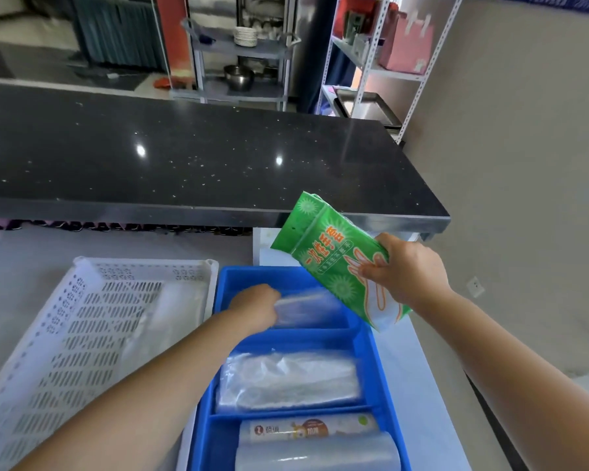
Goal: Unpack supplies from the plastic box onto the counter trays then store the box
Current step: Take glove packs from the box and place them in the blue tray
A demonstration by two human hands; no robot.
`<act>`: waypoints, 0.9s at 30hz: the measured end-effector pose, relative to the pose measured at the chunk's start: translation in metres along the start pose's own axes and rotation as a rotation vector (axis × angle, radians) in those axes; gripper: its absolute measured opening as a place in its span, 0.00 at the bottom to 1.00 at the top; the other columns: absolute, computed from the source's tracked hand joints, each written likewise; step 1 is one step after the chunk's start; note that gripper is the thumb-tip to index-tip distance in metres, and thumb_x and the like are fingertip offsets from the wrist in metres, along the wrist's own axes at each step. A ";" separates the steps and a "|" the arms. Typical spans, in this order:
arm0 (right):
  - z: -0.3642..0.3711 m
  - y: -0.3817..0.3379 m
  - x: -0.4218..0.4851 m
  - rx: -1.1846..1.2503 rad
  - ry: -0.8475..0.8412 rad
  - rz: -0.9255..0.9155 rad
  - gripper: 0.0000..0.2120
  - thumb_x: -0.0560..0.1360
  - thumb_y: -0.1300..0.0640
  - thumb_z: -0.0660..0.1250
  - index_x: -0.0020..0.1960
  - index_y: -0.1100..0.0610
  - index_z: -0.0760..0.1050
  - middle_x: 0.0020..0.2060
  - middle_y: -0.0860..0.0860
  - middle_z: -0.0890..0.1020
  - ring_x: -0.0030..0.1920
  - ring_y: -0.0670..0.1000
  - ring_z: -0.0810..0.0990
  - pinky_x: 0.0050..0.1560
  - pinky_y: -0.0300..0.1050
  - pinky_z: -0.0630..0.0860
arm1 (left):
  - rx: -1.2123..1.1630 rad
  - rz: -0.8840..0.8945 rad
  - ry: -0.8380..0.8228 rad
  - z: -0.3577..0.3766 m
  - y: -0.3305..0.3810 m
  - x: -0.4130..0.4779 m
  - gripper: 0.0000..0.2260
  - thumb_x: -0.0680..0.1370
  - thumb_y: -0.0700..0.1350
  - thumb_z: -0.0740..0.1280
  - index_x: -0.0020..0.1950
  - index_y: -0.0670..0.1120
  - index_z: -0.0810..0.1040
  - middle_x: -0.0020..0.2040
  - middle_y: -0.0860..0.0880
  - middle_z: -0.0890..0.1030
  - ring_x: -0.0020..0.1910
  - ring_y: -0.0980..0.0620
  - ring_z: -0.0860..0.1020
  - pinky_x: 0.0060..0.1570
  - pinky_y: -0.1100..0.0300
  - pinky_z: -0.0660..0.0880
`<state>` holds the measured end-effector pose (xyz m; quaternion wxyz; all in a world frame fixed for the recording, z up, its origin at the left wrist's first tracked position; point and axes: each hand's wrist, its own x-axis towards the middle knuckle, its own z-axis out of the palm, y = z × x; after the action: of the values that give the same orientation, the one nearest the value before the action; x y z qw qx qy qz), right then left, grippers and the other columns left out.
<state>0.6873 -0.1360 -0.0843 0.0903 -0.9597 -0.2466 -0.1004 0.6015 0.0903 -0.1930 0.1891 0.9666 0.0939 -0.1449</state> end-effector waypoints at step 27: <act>0.087 -0.078 0.064 -0.232 -0.308 -0.741 0.30 0.65 0.41 0.73 0.59 0.55 0.66 0.52 0.53 0.79 0.50 0.57 0.78 0.45 0.47 0.70 | 0.267 0.215 0.385 -0.002 0.014 -0.135 0.14 0.50 0.39 0.73 0.29 0.49 0.72 0.22 0.51 0.72 0.20 0.52 0.70 0.21 0.67 0.56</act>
<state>0.7169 -0.0202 -0.1431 -0.0986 -0.8135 -0.5730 -0.0087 0.4780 0.0612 -0.1443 0.0526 0.9973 0.0048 0.0516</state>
